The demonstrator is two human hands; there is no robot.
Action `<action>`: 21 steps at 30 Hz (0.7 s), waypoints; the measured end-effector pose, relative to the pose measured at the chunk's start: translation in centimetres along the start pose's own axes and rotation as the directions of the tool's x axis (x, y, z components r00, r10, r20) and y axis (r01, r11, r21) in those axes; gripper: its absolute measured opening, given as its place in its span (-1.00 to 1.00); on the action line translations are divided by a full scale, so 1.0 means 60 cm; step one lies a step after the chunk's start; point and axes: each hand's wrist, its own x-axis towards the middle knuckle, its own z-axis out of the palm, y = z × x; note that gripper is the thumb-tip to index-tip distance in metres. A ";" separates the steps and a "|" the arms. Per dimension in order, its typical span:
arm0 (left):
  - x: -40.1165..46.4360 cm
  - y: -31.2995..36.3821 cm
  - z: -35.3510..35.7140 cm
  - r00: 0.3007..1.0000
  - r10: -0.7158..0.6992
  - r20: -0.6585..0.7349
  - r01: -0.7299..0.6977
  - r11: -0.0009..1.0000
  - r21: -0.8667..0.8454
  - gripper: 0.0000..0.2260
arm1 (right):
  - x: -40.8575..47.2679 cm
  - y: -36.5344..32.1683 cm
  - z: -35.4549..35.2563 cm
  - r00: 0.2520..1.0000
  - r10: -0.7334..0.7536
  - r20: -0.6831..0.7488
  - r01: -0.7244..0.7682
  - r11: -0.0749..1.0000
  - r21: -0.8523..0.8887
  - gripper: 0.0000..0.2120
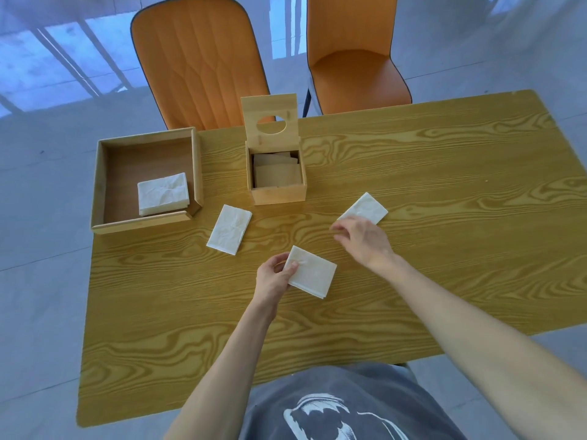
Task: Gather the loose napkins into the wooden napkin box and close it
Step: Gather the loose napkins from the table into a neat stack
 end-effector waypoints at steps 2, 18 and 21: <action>0.003 0.005 0.004 1.000 -0.001 -0.017 0.000 1.000 -0.010 -0.72 | 0.029 0.015 -0.031 1.000 -0.027 0.011 0.028 0.989 -0.146 -0.73; 0.005 0.009 0.010 0.998 -0.046 -0.052 0.040 0.994 -0.098 -0.74 | 0.099 0.028 -0.088 0.949 -0.072 0.307 0.247 0.776 -0.581 -0.81; 0.002 0.007 0.006 0.997 -0.050 -0.055 0.043 0.992 -0.116 -0.78 | 0.090 0.033 -0.086 0.940 0.001 0.341 0.186 0.837 -0.515 -0.85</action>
